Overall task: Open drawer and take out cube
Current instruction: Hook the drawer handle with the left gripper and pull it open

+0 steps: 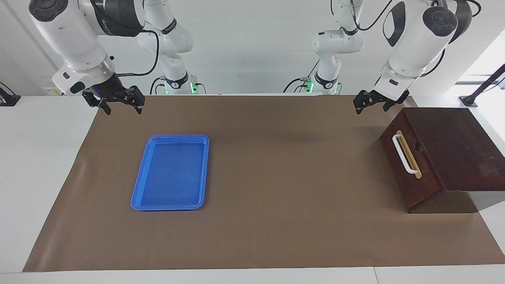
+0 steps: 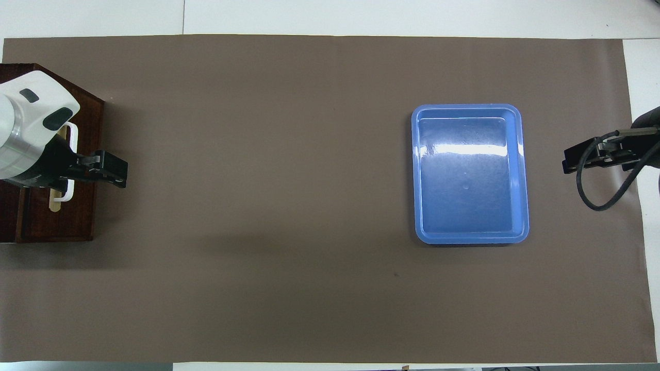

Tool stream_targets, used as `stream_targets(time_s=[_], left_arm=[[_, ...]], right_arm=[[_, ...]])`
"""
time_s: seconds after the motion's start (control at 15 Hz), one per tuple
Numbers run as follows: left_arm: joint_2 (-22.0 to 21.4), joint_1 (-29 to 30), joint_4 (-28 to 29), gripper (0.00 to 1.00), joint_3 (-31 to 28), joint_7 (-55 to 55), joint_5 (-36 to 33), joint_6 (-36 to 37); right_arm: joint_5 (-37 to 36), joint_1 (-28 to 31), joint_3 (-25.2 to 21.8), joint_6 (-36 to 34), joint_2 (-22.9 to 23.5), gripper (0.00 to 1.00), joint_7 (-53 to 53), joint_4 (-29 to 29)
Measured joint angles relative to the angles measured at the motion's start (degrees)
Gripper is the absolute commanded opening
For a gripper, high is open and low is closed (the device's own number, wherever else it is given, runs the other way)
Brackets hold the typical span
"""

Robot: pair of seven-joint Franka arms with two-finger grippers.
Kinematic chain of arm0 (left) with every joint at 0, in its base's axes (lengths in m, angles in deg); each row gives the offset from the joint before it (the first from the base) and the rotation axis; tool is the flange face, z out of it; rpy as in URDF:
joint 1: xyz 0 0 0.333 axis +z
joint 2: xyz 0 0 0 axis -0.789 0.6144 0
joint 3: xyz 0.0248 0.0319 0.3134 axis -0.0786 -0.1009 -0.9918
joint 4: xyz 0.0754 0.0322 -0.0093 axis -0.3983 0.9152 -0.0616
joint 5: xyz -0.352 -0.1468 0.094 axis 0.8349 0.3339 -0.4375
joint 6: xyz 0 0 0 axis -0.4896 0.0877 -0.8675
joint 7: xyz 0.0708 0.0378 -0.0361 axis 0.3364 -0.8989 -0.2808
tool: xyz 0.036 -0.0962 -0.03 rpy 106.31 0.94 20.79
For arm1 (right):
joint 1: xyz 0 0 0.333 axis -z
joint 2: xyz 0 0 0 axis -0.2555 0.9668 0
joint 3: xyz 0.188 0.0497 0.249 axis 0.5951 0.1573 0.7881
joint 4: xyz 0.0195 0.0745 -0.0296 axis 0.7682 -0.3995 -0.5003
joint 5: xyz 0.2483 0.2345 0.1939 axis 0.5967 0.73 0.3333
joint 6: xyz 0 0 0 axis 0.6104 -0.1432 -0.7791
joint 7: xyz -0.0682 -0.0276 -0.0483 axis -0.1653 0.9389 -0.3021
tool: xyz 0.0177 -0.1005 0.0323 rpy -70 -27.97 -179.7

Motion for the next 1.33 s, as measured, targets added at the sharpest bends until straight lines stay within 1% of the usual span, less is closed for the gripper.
stream_targets(time_s=[0.2,0.4,0.53,0.67,0.87,1.07,1.2,1.33], left_arm=[[0.0,0.0,0.0,1.00,0.0,0.4,0.0,-0.3],[0.0,0.0,0.2,1.00,0.0,2.6,-1.3,-3.5],[0.3,0.0,1.9,1.00,0.0,4.4,-5.0,-8.5],[1.3,0.3,5.0,1.00,-0.1,6.1,-9.5,-15.7],[4.1,3.1,9.2,1.00,-0.4,8.5,-13.0,-25.6],[7.6,4.8,10.8,1.00,-0.5,9.0,-19.7,-30.7],[9.2,5.2,11.4,1.00,-0.5,9.0,-21.2,-33.0],[9.6,5.9,12.7,1.00,-0.5,9.0,-21.6,-34.5]], right_arm=[[0.0,0.0,0.0,0.0,0.0,1.00,0.0,0.0],[0.0,0.0,0.0,0.0,0.0,1.00,0.0,0.0],[0.0,0.0,0.0,0.0,0.0,1.00,0.2,0.0],[0.0,0.0,0.0,0.0,0.0,1.00,1.3,0.0],[0.0,0.0,0.0,0.0,0.0,1.00,1.5,0.0],[0.0,0.0,0.0,-0.1,0.0,1.00,1.5,0.0],[0.0,0.1,-0.1,-0.1,-0.1,1.00,1.5,0.0],[0.0,0.1,-0.1,-0.3,-0.3,1.00,1.5,0.0]])
